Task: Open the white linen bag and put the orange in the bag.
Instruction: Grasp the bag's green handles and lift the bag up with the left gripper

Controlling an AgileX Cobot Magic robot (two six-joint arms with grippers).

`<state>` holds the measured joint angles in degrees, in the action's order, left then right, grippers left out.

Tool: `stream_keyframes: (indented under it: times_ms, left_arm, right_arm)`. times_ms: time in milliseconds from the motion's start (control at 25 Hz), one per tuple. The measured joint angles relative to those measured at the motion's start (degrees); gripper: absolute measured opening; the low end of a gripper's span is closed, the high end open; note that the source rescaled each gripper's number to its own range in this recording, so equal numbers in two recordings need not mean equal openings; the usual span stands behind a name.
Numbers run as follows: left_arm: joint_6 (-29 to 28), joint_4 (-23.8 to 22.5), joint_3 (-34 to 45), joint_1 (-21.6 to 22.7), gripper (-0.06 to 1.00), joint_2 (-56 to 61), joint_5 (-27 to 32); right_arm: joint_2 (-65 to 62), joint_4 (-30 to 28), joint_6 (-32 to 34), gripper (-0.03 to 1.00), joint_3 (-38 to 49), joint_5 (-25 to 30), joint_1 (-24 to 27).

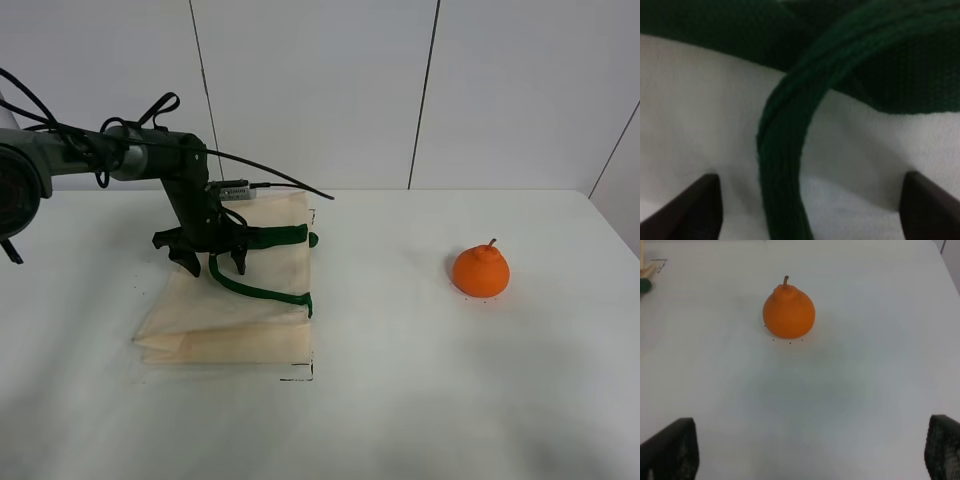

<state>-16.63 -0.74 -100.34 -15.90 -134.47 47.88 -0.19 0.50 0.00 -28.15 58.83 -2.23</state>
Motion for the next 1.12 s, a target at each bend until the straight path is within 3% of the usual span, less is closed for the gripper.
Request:
stream_keyframes:
  times_ms: [120, 200, 280, 360, 680, 1120]
  left_arm:
    - [0.00, -0.01, -0.13, 0.00, 0.79, -0.06, 0.18]
    - [0.00, -0.16, -0.13, 0.00, 0.53, -0.06, 0.91]
    - [0.00, -0.42, -0.13, 0.00, 0.20, -0.16, 1.32]
    - [-0.14, -0.42, -0.13, 0.00, 0.01, -0.16, 1.37]
    - [-0.14, -0.37, -2.11, 0.00, 0.00, 6.80, 4.48]
    - [2.76, 0.05, -16.25, 0.00, 0.00, 22.28, 16.55]
  right_arm:
    - [0.00, 0.00, 0.00, 1.00, 0.00, 0.00, 0.00]
    - [0.00, 0.00, 0.00, 1.00, 0.00, 0.00, 0.00]
    - [0.00, 0.00, 0.00, 1.00, 0.00, 0.00, 0.00]
    - [0.00, 0.00, 0.00, 1.00, 0.00, 0.00, 0.00]
    - [0.00, 0.00, 0.00, 1.00, 0.00, 0.00, 0.00]
    - [0.00, 0.00, 0.00, 1.00, 0.00, 0.00, 0.00]
